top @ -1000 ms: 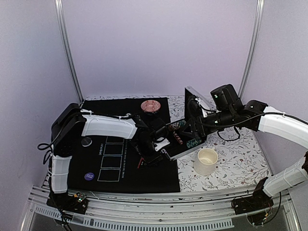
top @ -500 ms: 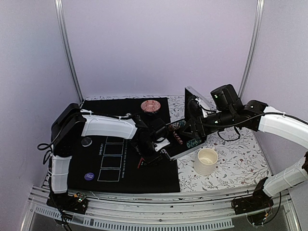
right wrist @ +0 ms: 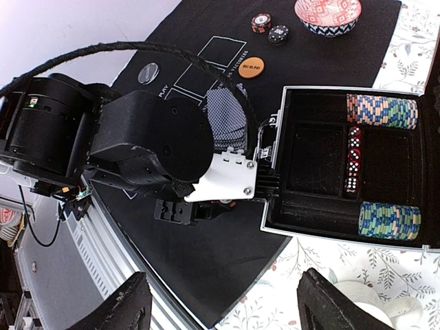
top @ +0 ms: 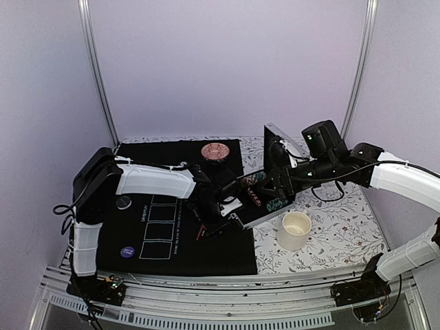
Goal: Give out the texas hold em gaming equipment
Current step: Pick up the poker chip from the poker table mat, then place the poker chip in the poker chips pile.
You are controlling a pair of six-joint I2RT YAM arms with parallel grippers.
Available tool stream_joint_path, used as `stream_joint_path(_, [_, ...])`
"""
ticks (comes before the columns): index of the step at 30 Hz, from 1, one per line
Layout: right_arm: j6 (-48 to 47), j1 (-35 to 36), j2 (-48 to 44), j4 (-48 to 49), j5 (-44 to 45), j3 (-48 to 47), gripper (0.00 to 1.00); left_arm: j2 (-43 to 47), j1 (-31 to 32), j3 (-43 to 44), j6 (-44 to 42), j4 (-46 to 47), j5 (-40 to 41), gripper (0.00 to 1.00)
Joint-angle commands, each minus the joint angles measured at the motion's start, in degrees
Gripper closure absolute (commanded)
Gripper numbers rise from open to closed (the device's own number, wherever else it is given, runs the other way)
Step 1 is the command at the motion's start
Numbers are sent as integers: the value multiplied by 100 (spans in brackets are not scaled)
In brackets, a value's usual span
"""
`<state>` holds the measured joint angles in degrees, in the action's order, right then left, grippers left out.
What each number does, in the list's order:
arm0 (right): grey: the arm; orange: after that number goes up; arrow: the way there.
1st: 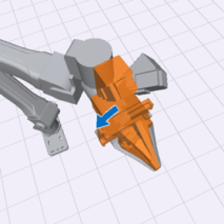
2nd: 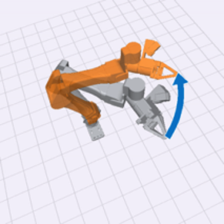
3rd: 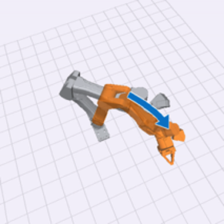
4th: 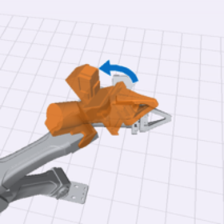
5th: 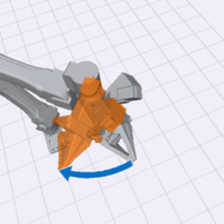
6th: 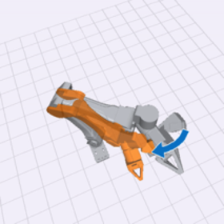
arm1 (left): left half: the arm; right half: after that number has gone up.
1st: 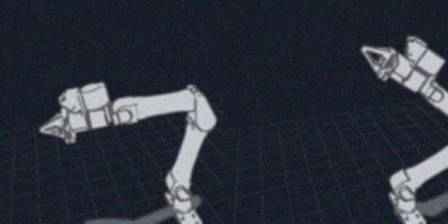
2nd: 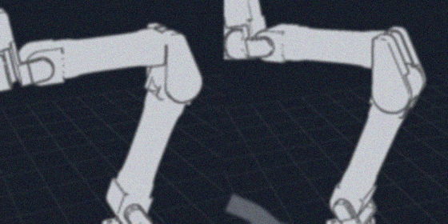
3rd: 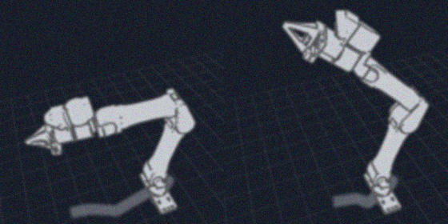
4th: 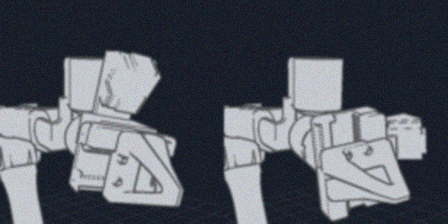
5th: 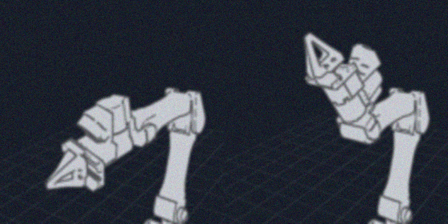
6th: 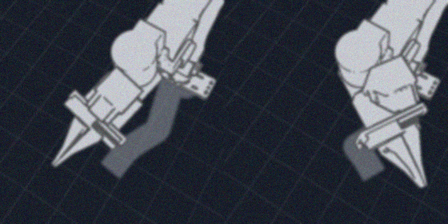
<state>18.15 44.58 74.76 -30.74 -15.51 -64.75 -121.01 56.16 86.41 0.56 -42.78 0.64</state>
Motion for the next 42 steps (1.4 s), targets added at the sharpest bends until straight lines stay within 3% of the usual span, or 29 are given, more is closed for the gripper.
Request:
stream_joint_path(1, [-57,16,-172,-63,56,36,26,-95,38,-67,-30,-458,30,68])
stream_joint_path(19, [-64,18,-225,-77,101,51,26,763,6,188,-135,-238,-62,70])
stream_joint_path(29, [-74,16,-400,-81,183,108,25,1213,-1139,664,-368,-604,340,70])
stream_joint_path(33, [-67,17,-410,-98,203,111,25,965,-1659,1133,-582,-714,509,69])
stream_joint_path(42, [-77,16,-404,-125,256,132,25,-592,-2623,3047,-938,-1157,847,69])
